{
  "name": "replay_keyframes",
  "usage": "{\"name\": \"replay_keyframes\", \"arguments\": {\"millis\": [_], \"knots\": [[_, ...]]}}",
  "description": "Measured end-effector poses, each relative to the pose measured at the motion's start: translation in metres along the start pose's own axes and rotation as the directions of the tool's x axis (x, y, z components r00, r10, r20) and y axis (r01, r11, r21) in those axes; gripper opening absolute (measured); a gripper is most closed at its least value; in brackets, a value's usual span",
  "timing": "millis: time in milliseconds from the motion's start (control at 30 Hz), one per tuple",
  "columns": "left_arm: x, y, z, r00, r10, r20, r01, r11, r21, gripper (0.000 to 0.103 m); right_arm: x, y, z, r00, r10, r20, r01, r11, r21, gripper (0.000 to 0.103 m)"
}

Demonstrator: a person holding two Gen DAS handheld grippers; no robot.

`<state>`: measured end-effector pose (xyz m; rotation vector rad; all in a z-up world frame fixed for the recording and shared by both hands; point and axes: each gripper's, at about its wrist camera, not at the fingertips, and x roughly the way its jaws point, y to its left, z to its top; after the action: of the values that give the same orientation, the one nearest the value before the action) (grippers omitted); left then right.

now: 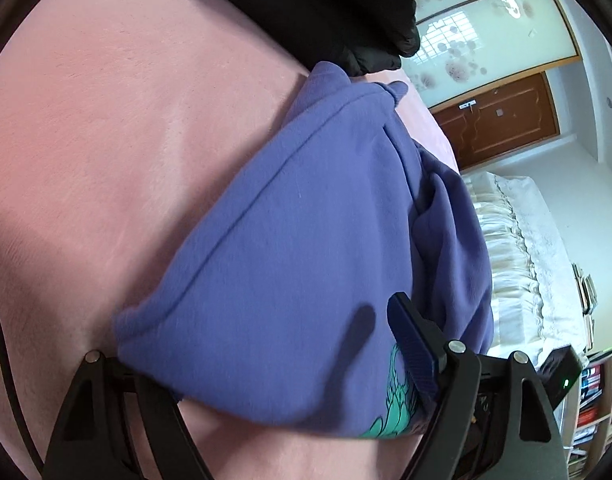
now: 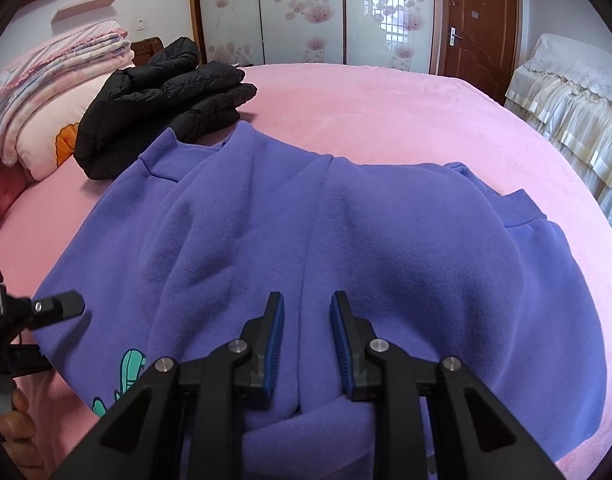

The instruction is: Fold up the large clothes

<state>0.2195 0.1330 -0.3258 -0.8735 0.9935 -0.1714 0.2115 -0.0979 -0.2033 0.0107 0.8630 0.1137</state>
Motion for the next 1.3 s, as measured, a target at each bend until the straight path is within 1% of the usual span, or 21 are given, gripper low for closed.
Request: {"name": "replay_keyframes", "arguments": {"millis": [133,233,333,400,433,467,500,567,600,667,733,800,867,933,967,1033,1100,1133,1167,1200,1300], "knots": [[0.004,-0.017,-0.001,0.999,0.042,0.003,-0.042,0.999,0.011,0.081,0.000,0.001,-0.002,1.000,-0.001,0.009,0.001,1.000,0.000,0.024],[0.002,-0.035,-0.004,0.996,0.088,0.018,-0.088,0.995,0.051,0.081,-0.001,0.000,-0.002,1.000,0.002,0.009,-0.002,1.000,0.003,0.024],[-0.002,-0.053,-0.009,0.993,0.110,0.048,-0.114,0.989,0.098,0.081,-0.001,0.000,-0.002,1.000,0.005,0.007,-0.005,1.000,0.006,0.024],[-0.004,-0.066,-0.012,0.990,0.125,0.065,-0.133,0.982,0.133,0.078,-0.001,0.000,-0.002,1.000,0.005,0.005,-0.005,1.000,0.006,0.024],[-0.005,-0.071,-0.012,0.988,0.133,0.074,-0.143,0.979,0.148,0.073,-0.002,0.000,-0.001,1.000,0.004,0.004,-0.004,1.000,0.005,0.024],[-0.006,-0.079,-0.014,0.986,0.141,0.091,-0.155,0.973,0.172,0.063,-0.002,0.001,-0.001,1.000,0.002,0.003,-0.002,1.000,0.005,0.024],[-0.009,-0.085,-0.013,0.985,0.143,0.098,-0.159,0.969,0.188,0.056,-0.002,0.001,-0.001,1.000,0.002,0.001,-0.002,1.000,0.005,0.024],[-0.012,-0.098,-0.013,0.982,0.144,0.120,-0.169,0.958,0.234,0.031,-0.002,0.000,-0.001,1.000,0.003,0.000,-0.003,1.000,0.008,0.024],[-0.014,-0.106,-0.013,0.981,0.147,0.127,-0.176,0.949,0.262,0.026,-0.002,0.000,-0.001,1.000,0.005,0.000,-0.005,1.000,0.010,0.024],[-0.018,-0.116,-0.012,0.980,0.154,0.129,-0.186,0.937,0.294,0.021,-0.003,-0.001,-0.001,1.000,0.007,0.000,-0.007,1.000,0.013,0.024],[-0.018,-0.131,-0.013,0.977,0.156,0.143,-0.195,0.925,0.327,0.019,-0.003,-0.002,-0.002,1.000,0.011,0.001,-0.011,1.000,0.017,0.024],[-0.033,-0.142,-0.019,0.977,0.128,0.172,-0.184,0.913,0.365,0.018,-0.003,-0.004,-0.002,1.000,0.022,-0.001,-0.022,0.999,0.030,0.024],[-0.045,-0.164,-0.027,0.977,0.080,0.199,-0.158,0.895,0.418,0.017,-0.003,-0.008,-0.002,0.999,0.037,-0.002,-0.037,0.998,0.045,0.024],[-0.058,-0.185,-0.038,0.977,0.034,0.211,-0.135,0.866,0.481,0.016,-0.006,-0.013,-0.003,0.999,0.053,-0.002,-0.053,0.997,0.057,0.024],[-0.061,-0.200,-0.046,0.976,0.018,0.217,-0.130,0.846,0.518,0.016,-0.007,-0.015,-0.004,0.998,0.057,-0.002,-0.057,0.997,0.061,0.024],[-0.065,-0.226,-0.061,0.974,-0.011,0.224,-0.128,0.795,0.593,0.016,-0.010,-0.020,-0.004,0.998,0.065,0.000,-0.065,0.995,0.074,0.024],[-0.064,-0.254,-0.082,0.975,-0.040,0.220,-0.123,0.726,0.676,0.016,-0.013,-0.031,-0.005,0.996,0.093,0.001,-0.093,0.989,0.116,0.024],[-0.062,-0.266,-0.090,0.976,-0.051,0.214,-0.119,0.698,0.706,0.016,-0.014,-0.037,-0.006,0.994,0.108,0.001,-0.107,0.984,0.140,0.024],[-0.059,-0.281,-0.102,0.977,-0.065,0.203,-0.112,0.656,0.746,0.016,-0.016,-0.046,-0.008,0.992,0.126,0.001,-0.124,0.977,0.174,0.024],[-0.054,-0.296,-0.105,0.978,-0.071,0.195,-0.107,0.632,0.768,0.016,-0.018,-0.052,-0.009,0.990,0.139,-0.001,-0.136,0.970,0.200,0.024],[-0.038,-0.333,-0.134,0.985,-0.087,0.149,-0.081,0.529,0.845,0.016,-0.024,-0.076,-0.017,0.984,0.178,-0.006,-0.169,0.944,0.283,0.024]]}}
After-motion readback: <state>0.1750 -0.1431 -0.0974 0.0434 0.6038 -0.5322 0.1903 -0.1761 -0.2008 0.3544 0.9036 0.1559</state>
